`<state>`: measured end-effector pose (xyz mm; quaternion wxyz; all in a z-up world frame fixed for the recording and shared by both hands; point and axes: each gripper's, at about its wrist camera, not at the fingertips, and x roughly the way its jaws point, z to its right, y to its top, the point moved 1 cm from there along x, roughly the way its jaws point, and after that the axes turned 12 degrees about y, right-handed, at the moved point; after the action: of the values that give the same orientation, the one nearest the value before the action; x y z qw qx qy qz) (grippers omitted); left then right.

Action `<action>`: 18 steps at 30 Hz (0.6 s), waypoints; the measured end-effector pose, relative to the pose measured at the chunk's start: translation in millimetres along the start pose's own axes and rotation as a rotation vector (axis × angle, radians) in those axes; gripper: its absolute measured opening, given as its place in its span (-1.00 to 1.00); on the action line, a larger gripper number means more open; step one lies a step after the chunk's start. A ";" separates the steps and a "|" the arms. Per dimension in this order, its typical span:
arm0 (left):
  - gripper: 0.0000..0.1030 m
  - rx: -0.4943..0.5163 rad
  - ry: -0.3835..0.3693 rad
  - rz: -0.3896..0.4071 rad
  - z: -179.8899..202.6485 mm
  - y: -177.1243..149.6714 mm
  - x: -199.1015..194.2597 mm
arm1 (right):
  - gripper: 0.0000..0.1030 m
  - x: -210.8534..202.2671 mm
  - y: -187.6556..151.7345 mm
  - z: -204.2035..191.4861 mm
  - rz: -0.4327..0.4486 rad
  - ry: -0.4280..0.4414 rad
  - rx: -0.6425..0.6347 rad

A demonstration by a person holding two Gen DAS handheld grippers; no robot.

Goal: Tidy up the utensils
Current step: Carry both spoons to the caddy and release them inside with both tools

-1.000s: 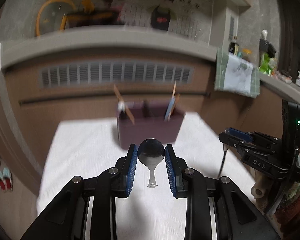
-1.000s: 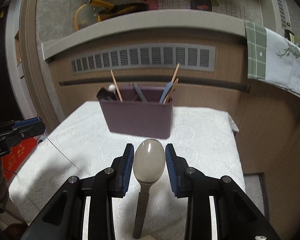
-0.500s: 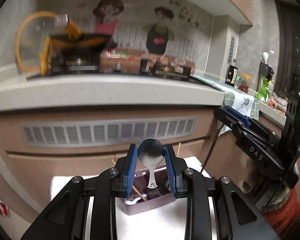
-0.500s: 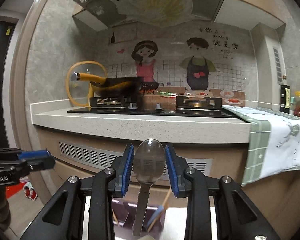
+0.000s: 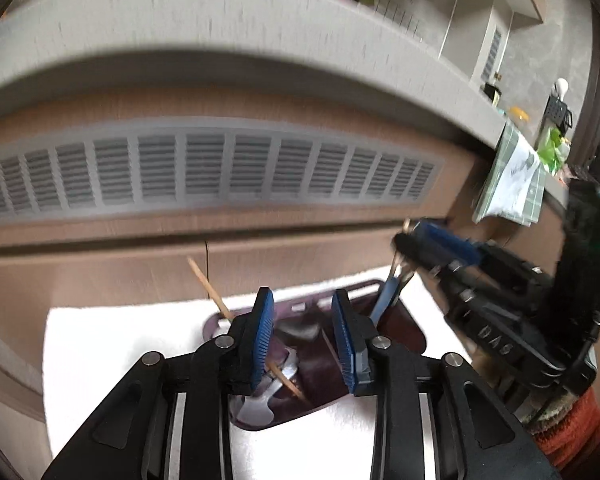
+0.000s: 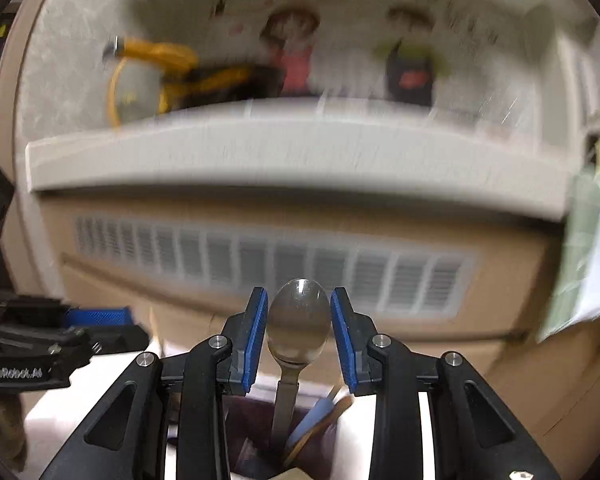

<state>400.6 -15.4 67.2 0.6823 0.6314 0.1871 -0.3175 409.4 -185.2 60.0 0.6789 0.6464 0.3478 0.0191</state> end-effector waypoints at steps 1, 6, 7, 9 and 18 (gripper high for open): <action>-0.25 0.000 0.002 -0.004 0.7 -4.6 3.6 | -0.41 8.7 -8.7 5.2 -0.049 0.011 0.025; -0.23 -0.029 0.044 0.054 -3.5 -31.1 -11.8 | -0.38 6.2 -42.5 15.8 -0.107 -0.035 0.092; -0.23 -0.033 0.061 0.075 -5.2 -35.9 -18.1 | -0.38 0.2 -47.1 14.9 -0.103 -0.034 0.096; -0.22 -0.039 0.103 0.118 -9.8 -46.4 -33.3 | -0.38 -15.3 -55.2 9.0 -0.096 -0.022 0.084; -0.22 -0.040 0.219 0.246 0.8 -117.2 -130.4 | -0.38 -106.6 -74.1 -34.6 -0.009 0.040 0.063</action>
<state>227.0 9.4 65.8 0.7039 0.6668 0.1880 -0.1569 280.1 -218.1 44.3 0.6510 0.6656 0.3646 0.0182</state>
